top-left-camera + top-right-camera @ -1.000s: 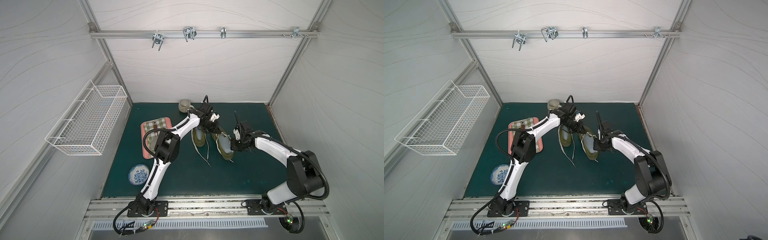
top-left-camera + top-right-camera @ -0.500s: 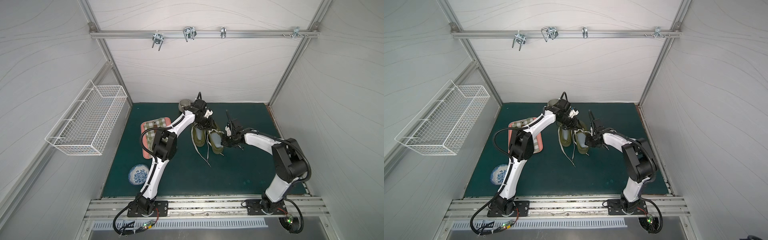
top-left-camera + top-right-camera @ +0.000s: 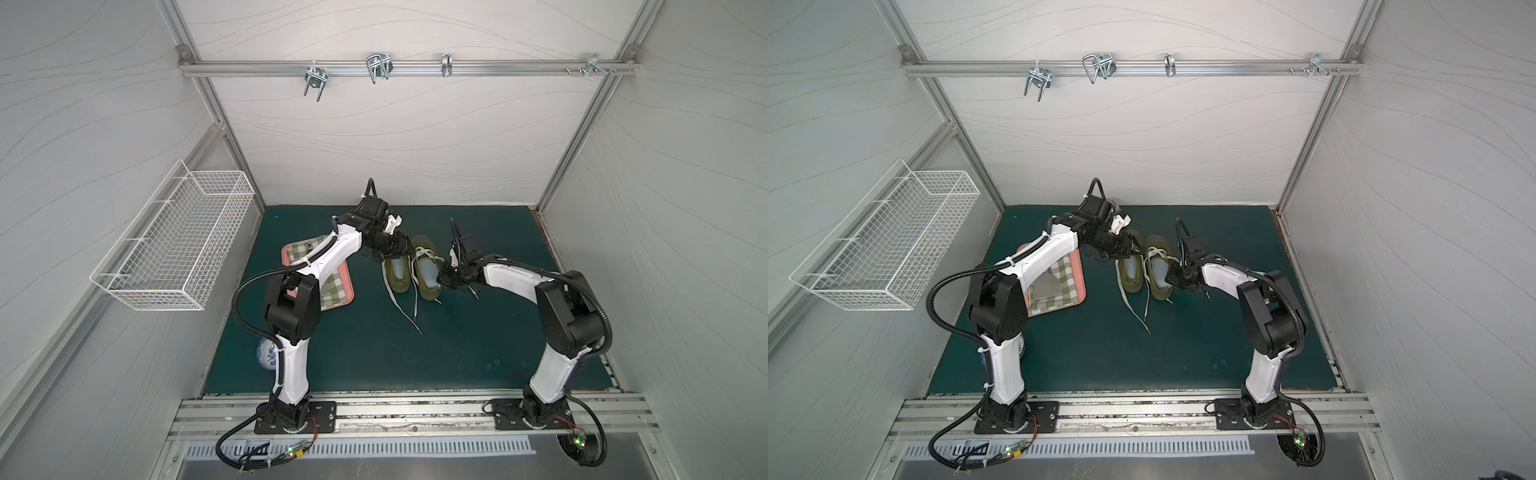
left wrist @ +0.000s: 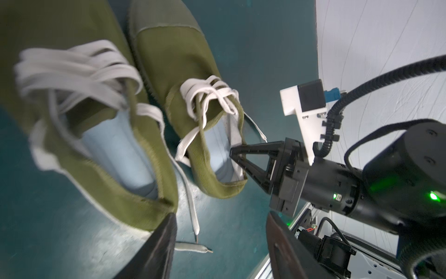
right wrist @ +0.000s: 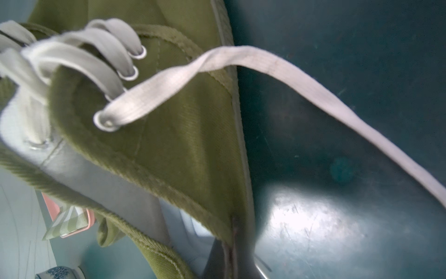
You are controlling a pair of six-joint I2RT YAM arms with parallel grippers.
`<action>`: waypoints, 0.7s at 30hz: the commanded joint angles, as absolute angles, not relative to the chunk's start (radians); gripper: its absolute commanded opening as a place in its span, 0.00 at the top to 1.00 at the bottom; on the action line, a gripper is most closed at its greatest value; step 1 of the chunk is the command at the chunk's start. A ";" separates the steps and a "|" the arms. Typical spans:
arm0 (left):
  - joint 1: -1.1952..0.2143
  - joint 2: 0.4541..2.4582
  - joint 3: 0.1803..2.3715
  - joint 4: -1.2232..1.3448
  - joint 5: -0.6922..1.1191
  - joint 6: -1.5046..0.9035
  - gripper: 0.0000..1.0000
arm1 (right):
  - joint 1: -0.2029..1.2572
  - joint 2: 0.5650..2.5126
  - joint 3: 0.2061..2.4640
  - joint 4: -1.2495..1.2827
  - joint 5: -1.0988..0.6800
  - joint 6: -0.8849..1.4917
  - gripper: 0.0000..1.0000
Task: Insert the insole into the shoe
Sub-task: Adjust the shoe at the center of the board.
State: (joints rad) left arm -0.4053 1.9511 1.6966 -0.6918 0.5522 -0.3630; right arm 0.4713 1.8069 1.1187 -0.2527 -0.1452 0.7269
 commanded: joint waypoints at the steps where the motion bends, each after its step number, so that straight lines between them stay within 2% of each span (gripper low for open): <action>1: -0.381 1.898 1.641 -0.640 0.529 -0.356 0.40 | 0.477 1.862 1.154 -0.241 -0.123 0.757 1.00; 7: -0.351 1.805 1.520 -0.599 0.510 -0.361 0.38 | 0.515 1.876 1.232 -0.310 -0.106 0.687 0.99; 9: -0.337 1.774 1.481 -0.585 0.511 -0.368 0.37 | 0.524 1.849 1.224 -0.322 -0.082 0.674 0.86; 12: -0.318 1.728 1.429 -0.565 0.508 -0.375 0.34 | 0.524 1.787 1.198 -0.333 -0.054 0.663 0.60; 13: -0.312 1.713 1.411 -0.562 0.505 -0.376 0.30 | 0.524 1.763 1.189 -0.341 -0.040 0.654 0.54; 14: -0.306 1.697 1.395 -0.560 0.503 -0.377 0.15 | 0.523 1.741 1.183 -0.350 -0.024 0.644 0.50; 17: -0.291 1.649 1.348 -0.560 0.490 -0.374 0.02 | 0.523 1.674 1.172 -0.377 0.014 0.612 0.42; 21: -0.262 1.565 1.248 -0.517 0.457 -0.381 0.01 | 0.521 1.569 1.139 -0.400 0.071 0.545 0.32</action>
State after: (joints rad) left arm -0.2836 1.6196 1.2850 -0.5747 0.4885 -0.3782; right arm 0.5236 1.6501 1.1622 -0.3519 0.0006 0.6018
